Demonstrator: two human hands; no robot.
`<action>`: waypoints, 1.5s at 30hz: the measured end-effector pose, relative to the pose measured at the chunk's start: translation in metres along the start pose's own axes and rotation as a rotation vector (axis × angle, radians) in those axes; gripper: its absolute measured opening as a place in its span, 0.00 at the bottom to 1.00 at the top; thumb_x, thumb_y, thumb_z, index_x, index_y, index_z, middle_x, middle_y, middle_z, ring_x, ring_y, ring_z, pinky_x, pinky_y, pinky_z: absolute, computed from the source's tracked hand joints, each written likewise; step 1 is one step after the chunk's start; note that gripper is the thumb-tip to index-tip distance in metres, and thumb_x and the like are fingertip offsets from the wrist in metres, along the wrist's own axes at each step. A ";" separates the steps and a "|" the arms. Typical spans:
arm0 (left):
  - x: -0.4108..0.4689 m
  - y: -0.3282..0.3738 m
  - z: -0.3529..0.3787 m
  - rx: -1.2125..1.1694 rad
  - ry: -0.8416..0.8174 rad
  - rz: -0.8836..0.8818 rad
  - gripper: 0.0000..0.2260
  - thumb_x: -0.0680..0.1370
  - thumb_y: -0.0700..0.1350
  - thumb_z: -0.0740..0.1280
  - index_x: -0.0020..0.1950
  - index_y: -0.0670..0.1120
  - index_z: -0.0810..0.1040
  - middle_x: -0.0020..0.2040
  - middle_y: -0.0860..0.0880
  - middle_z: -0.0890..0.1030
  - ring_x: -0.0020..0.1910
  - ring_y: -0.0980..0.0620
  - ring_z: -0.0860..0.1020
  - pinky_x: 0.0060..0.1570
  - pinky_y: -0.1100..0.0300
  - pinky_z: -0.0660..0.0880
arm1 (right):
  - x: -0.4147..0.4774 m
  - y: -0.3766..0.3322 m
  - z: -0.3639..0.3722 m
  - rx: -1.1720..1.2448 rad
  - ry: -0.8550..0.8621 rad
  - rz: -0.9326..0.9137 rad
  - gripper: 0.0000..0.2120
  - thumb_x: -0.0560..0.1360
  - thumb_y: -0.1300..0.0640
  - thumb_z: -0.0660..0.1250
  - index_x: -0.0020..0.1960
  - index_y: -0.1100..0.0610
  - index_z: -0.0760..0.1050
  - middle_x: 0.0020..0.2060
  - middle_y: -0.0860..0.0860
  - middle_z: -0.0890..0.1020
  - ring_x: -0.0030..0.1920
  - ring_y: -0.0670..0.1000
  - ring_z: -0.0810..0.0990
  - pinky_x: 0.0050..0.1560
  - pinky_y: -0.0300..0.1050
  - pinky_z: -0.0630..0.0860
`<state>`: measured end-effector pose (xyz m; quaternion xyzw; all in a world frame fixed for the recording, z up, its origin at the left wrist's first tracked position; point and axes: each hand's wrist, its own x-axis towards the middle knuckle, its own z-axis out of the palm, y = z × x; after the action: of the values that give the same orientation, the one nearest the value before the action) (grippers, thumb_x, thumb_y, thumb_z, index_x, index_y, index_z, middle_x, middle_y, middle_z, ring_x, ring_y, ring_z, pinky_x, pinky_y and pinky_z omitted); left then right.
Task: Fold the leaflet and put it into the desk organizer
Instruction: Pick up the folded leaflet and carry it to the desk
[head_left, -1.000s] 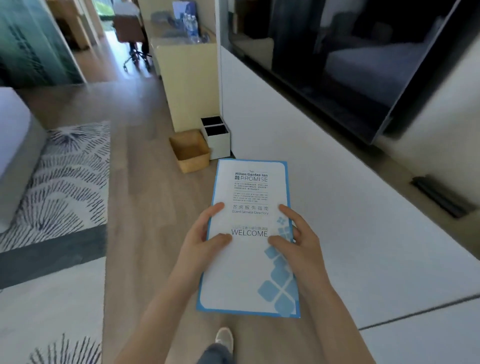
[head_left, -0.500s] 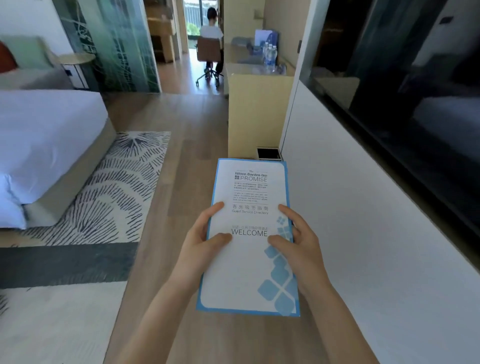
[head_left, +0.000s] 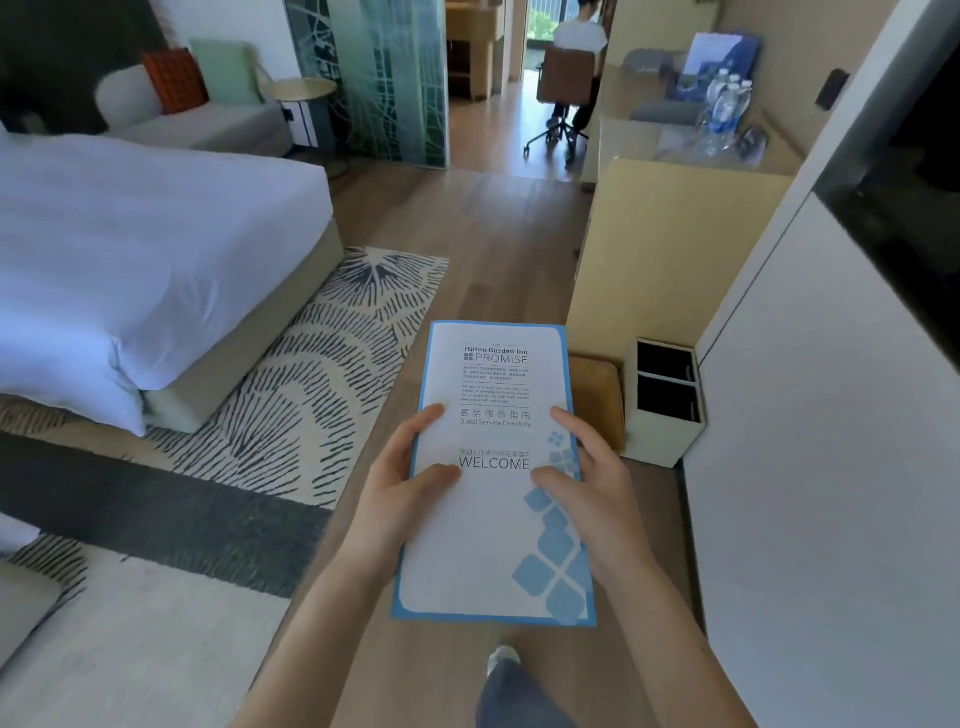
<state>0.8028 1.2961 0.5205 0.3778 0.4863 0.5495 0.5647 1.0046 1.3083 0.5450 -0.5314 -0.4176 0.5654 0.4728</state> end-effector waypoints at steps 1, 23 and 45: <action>0.026 0.008 0.004 -0.005 0.006 0.004 0.24 0.71 0.38 0.69 0.64 0.58 0.77 0.59 0.47 0.84 0.55 0.42 0.83 0.47 0.48 0.81 | 0.028 -0.010 0.001 -0.008 -0.015 -0.003 0.28 0.71 0.70 0.70 0.62 0.42 0.78 0.52 0.49 0.87 0.50 0.54 0.86 0.45 0.47 0.83; 0.577 0.113 -0.068 0.015 -0.001 0.003 0.24 0.70 0.37 0.70 0.63 0.56 0.78 0.60 0.46 0.83 0.53 0.43 0.83 0.44 0.52 0.81 | 0.568 -0.103 0.152 0.025 -0.048 -0.029 0.28 0.72 0.72 0.71 0.64 0.46 0.76 0.52 0.49 0.86 0.49 0.52 0.86 0.48 0.49 0.84; 1.181 0.188 0.042 0.029 -0.140 -0.065 0.26 0.69 0.35 0.71 0.65 0.54 0.78 0.56 0.51 0.85 0.54 0.44 0.83 0.47 0.50 0.81 | 1.131 -0.234 0.126 0.060 0.097 -0.065 0.25 0.73 0.69 0.71 0.63 0.45 0.75 0.50 0.47 0.87 0.46 0.51 0.87 0.38 0.41 0.82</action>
<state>0.7054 2.4887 0.5527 0.4076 0.4654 0.4960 0.6092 0.9133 2.4668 0.5505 -0.5302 -0.3940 0.5356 0.5261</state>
